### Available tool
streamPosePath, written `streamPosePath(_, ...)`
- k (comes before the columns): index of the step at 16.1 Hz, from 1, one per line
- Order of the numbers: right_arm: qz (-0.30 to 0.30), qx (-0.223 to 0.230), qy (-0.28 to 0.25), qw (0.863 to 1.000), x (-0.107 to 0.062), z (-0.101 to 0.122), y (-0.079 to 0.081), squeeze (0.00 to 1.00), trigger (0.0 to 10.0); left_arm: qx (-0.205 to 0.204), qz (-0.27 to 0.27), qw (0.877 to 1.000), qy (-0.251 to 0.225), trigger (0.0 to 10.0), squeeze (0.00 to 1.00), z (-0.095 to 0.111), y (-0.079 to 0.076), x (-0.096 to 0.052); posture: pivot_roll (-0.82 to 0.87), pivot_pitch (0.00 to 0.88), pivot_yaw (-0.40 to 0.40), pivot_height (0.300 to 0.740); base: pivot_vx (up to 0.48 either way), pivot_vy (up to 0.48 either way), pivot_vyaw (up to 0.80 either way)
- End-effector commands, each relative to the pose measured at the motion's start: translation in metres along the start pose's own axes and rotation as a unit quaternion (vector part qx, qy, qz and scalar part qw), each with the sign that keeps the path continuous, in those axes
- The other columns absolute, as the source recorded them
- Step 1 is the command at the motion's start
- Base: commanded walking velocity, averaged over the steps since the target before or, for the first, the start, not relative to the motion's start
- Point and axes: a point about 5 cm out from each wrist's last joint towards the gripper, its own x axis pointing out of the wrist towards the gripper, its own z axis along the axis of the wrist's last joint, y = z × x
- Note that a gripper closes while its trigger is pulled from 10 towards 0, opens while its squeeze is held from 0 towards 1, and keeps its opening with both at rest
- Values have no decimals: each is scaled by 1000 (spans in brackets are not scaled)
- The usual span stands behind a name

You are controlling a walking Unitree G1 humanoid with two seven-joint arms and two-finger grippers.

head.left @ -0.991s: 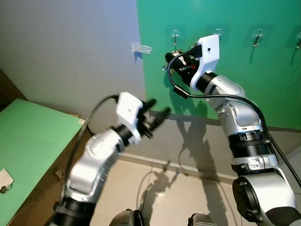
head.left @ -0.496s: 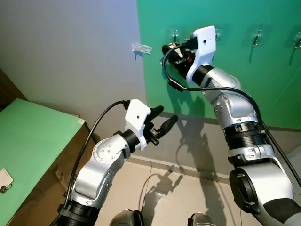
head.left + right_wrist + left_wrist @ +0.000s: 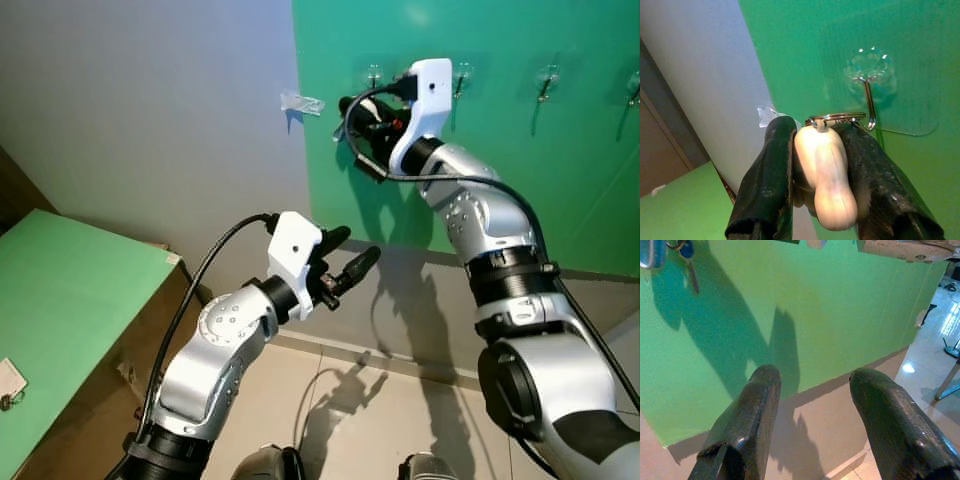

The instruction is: Hang keys on a hook

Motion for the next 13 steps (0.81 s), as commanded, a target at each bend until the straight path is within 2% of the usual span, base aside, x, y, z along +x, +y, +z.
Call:
streamPosePath(1, -5, 16, -2, 1000, 1, 2, -1, 0, 0, 7, 5, 1000, 1, 10000, 0, 3, 4, -1, -191, 29, 84, 740, 0, 0, 0)
streamPosePath(7, -31, 61, 28, 997, -4, -17, -12, 0, 0, 11, 1, 1000, 16, 10000, 0, -1, 6, -2, -195, 27, 83, 740, 0, 0, 0)
streamPosePath(9, -23, 45, 24, 998, -5, -17, -11, 0, 0, 11, 1, 1000, 20, 10000, 0, -2, 6, -2, -195, 29, 84, 740, 0, 0, 0)
streamPosePath(11, -19, 47, 24, 998, -4, -15, -9, 0, 0, 13, -1, 1000, 24, 10000, 0, -3, 6, -2, -198, 34, 84, 740, 0, 0, 0)
streamPosePath(13, -37, 58, 41, 997, -7, -24, -16, 0, 0, 13, -1, 1000, 26, 10000, 0, -3, 5, -2, -196, 39, 83, 740, 0, 0, 0)
